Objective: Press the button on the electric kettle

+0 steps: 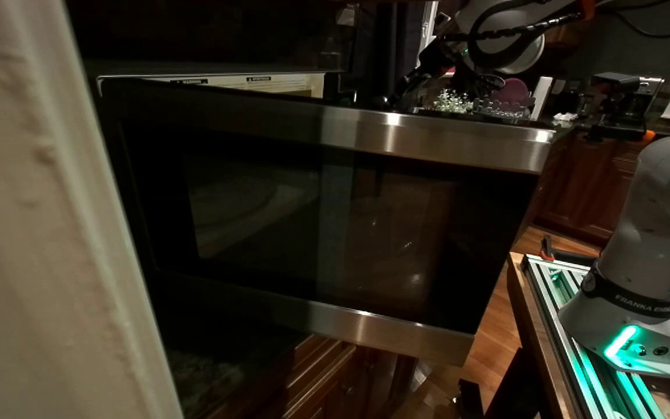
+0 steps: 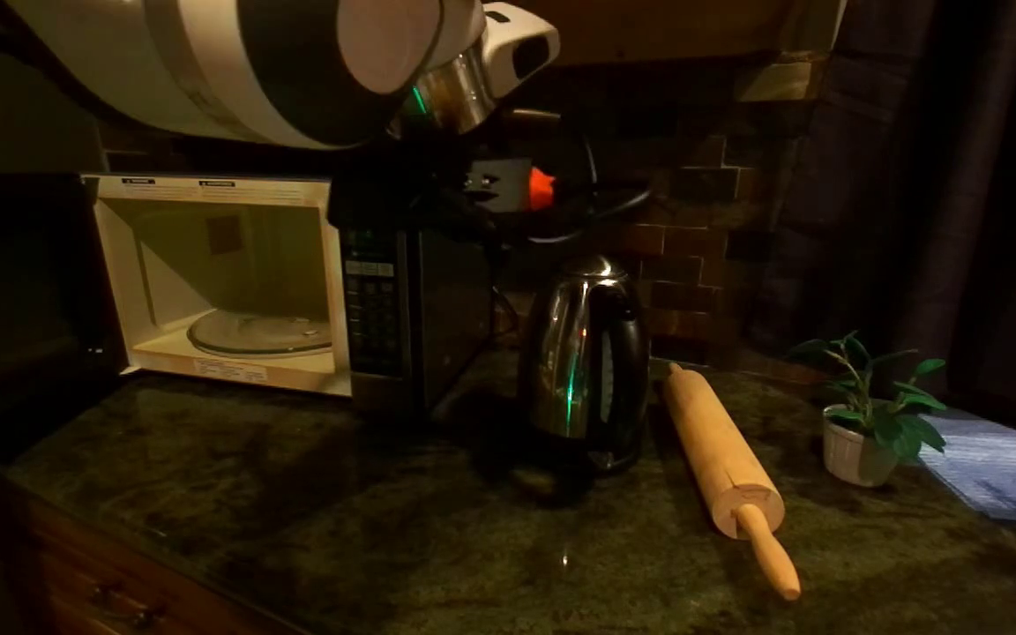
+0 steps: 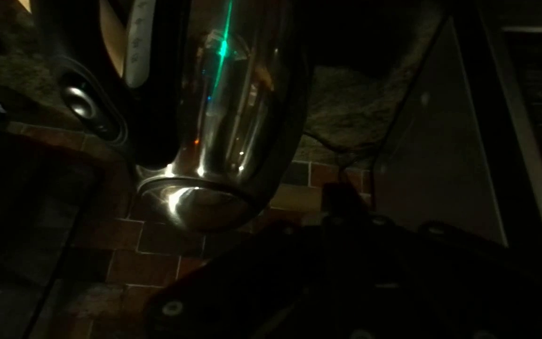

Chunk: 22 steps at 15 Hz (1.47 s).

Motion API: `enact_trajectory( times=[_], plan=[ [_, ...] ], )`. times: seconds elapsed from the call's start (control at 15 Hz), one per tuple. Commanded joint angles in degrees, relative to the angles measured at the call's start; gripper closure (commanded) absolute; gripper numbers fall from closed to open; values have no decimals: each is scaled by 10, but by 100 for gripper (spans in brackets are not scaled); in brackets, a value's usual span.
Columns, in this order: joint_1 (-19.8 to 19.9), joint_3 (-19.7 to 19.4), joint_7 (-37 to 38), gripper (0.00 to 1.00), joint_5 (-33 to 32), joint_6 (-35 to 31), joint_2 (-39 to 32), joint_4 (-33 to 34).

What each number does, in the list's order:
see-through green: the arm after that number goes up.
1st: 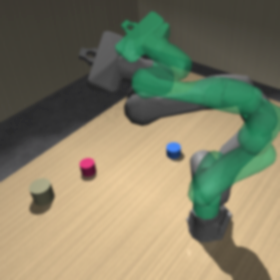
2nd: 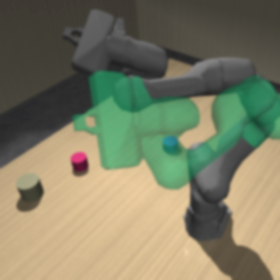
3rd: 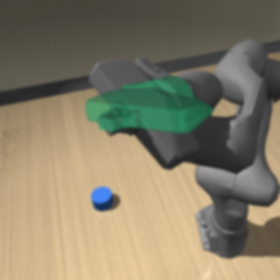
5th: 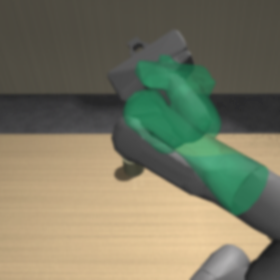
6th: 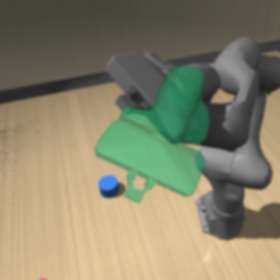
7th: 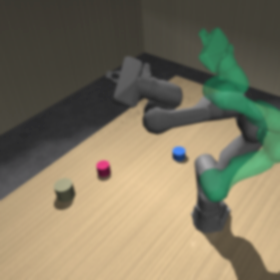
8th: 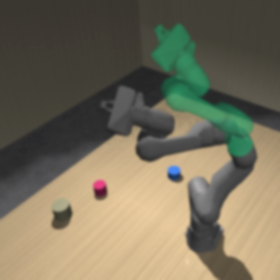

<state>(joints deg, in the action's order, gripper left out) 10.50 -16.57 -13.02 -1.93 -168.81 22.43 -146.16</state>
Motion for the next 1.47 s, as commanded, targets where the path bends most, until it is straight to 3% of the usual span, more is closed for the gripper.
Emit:
enact_trajectory(
  times=[0.0,0.13,0.33,0.8,1.07,1.4],
  plan=[
    [33,10,36,100,-9,-92,-48,3],
    [66,27,47,100,-15,-126,-66,1],
    [156,84,73,100,-43,-132,-86,0],
    [372,247,156,100,-119,-151,-67,-11],
    [486,350,185,100,-145,-127,-44,-15],
    [543,431,190,100,-147,-83,-26,-24]
  ],
)
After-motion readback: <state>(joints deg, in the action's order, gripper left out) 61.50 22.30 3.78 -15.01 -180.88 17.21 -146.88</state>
